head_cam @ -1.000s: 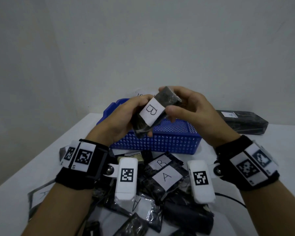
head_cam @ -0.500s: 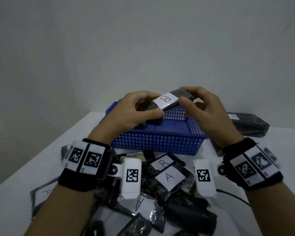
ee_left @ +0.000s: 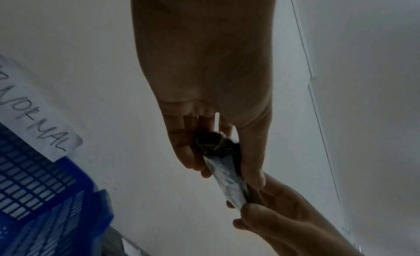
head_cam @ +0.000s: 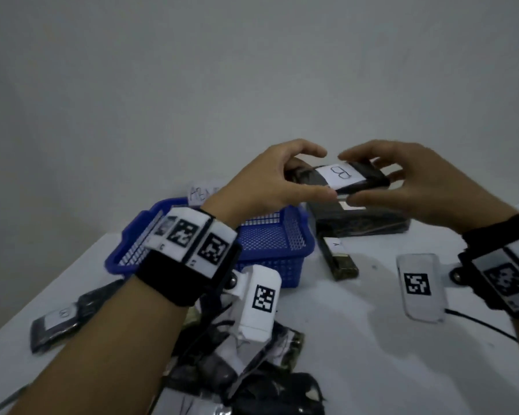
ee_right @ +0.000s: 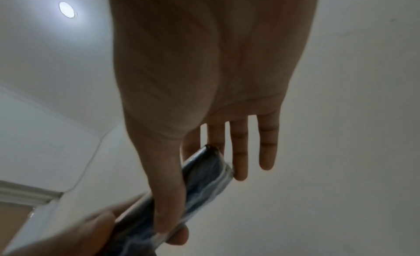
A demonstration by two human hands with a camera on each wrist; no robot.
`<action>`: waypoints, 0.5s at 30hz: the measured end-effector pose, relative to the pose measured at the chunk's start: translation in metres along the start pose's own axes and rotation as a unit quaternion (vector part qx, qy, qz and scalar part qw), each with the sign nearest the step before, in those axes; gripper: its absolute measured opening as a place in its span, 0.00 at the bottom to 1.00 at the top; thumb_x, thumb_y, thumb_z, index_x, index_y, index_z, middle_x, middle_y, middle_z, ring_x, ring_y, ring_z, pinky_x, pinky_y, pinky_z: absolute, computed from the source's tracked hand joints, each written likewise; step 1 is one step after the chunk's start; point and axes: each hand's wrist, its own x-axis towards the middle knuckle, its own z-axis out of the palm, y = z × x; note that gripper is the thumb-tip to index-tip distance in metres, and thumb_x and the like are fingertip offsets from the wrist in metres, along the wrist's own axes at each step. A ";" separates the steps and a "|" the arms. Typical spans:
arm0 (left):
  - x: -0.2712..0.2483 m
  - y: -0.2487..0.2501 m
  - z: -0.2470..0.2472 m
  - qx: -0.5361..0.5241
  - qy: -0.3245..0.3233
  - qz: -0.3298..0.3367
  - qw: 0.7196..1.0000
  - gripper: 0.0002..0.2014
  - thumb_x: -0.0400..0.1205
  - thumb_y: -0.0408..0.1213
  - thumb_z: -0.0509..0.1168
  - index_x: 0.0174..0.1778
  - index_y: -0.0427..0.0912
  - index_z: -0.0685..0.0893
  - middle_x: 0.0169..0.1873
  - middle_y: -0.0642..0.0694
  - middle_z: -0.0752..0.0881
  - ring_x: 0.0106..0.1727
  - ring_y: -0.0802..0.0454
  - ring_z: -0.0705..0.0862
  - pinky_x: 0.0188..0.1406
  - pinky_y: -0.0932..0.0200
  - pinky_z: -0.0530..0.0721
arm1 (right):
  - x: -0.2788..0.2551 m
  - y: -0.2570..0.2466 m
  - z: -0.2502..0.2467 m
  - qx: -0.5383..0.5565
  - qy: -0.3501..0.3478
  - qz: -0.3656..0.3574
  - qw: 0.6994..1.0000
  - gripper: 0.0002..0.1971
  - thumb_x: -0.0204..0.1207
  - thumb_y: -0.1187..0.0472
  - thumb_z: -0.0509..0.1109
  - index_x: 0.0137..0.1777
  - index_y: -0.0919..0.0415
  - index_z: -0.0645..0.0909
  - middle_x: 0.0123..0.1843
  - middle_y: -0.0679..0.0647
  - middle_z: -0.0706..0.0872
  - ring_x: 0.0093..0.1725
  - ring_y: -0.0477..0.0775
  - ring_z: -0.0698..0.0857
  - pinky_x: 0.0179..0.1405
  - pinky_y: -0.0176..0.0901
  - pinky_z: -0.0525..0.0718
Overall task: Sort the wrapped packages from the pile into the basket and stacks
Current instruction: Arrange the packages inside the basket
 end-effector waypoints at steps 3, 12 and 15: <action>0.032 -0.001 0.031 0.086 -0.037 -0.013 0.996 0.36 0.77 0.53 0.76 0.79 0.54 0.70 0.63 0.52 0.84 0.57 0.57 0.86 0.52 0.63 0.84 | -0.004 0.038 -0.015 -0.048 0.000 0.030 0.998 0.24 0.68 0.52 0.83 0.63 0.38 0.83 0.58 0.35 0.86 0.57 0.41 0.82 0.50 0.35 0.80; 0.101 -0.008 0.103 0.325 -0.212 -0.115 0.914 0.21 0.85 0.54 0.63 0.64 0.42 0.83 0.58 0.44 0.86 0.55 0.46 0.84 0.52 0.54 0.81 | 0.007 0.154 0.004 -0.133 -0.063 0.164 0.975 0.23 0.67 0.57 0.85 0.63 0.53 0.86 0.59 0.52 0.85 0.60 0.57 0.83 0.57 0.46 0.78; 0.106 -0.013 0.124 0.357 -0.313 -0.158 0.866 0.21 0.88 0.53 0.59 0.66 0.41 0.83 0.60 0.44 0.84 0.54 0.48 0.81 0.53 0.58 0.79 | 0.009 0.169 0.022 -0.135 -0.113 0.183 0.967 0.23 0.68 0.58 0.85 0.63 0.53 0.84 0.59 0.50 0.74 0.60 0.56 0.81 0.59 0.41 0.75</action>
